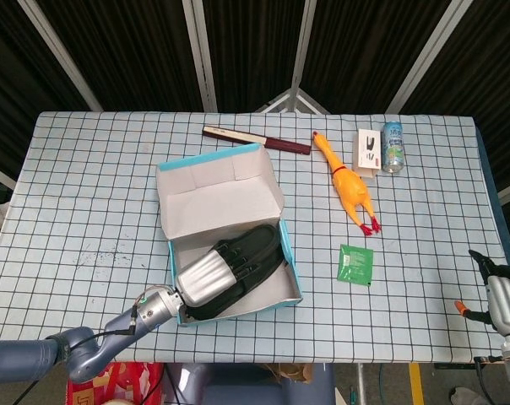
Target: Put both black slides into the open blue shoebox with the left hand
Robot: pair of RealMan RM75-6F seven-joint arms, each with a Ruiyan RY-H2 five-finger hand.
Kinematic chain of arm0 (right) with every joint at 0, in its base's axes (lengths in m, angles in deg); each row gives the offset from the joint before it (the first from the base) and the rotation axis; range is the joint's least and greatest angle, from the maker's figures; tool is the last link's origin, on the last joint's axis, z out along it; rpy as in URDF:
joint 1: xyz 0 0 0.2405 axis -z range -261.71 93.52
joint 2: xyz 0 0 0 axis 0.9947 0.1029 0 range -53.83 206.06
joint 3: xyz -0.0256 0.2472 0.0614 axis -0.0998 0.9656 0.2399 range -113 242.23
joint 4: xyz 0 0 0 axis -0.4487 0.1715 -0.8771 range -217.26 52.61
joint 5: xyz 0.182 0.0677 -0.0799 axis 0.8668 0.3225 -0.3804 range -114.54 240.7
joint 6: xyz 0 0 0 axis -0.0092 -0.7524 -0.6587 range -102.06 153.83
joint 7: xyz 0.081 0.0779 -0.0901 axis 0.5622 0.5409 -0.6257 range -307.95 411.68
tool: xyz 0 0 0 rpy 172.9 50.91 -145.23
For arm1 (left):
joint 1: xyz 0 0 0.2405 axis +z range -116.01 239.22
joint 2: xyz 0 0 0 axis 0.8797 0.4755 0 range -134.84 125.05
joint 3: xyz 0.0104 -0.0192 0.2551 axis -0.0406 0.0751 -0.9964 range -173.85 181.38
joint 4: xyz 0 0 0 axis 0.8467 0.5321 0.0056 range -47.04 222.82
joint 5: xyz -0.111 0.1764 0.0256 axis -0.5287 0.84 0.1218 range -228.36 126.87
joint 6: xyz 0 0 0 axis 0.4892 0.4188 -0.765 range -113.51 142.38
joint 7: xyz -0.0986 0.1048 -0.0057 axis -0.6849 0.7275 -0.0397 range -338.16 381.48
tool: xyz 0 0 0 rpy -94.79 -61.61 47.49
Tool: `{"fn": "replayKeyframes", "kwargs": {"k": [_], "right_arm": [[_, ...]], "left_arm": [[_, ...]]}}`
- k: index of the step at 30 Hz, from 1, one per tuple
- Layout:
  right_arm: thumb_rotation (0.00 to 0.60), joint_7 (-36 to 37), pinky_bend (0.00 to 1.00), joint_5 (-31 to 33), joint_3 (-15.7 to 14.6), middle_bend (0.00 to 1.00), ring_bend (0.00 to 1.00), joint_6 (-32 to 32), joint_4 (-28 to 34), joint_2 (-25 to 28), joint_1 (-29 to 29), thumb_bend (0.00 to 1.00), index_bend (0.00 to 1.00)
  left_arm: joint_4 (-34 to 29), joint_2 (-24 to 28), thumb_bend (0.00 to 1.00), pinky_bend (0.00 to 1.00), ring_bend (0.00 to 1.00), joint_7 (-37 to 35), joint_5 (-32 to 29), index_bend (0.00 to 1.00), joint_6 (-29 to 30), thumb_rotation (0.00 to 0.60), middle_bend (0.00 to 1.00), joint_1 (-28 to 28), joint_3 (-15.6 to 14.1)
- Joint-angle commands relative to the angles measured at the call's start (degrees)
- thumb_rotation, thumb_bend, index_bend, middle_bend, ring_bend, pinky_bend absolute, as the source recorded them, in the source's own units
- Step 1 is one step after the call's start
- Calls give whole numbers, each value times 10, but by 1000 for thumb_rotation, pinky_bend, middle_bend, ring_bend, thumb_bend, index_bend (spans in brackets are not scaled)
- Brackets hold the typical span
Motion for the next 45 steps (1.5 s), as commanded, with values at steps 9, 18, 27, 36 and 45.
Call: {"fn": "replayKeyframes", "kwargs": {"k": [9,18,27,36,45], "right_arm": [[600,6,148,-2,0,191,242,-1,0,2,1,226,132],[600,2,148,-2,0,192,242,2,-1,0,-2,226,132],[600,-8,148,0,-1,191,243,3,3,-1,-3,225,132],[600,-16,148,6,-2,192,242,7,4,-3,-4,226,132],[600,-12,148,14,0,192,243,9,4,0,-4,225,132]], "left_arm": [[-2,-21,336,328,194,-6,-22,149,-8,600,227,-3,15],[-44,-24,362,327,194,-97,-87,158,1,600,237,12,51],[-98,57,378,325,194,-185,-124,164,-11,600,259,26,64],[-68,84,380,325,195,-229,-141,180,-28,600,280,35,54],[-10,42,401,328,203,-246,-125,197,-68,600,300,6,47]]}}
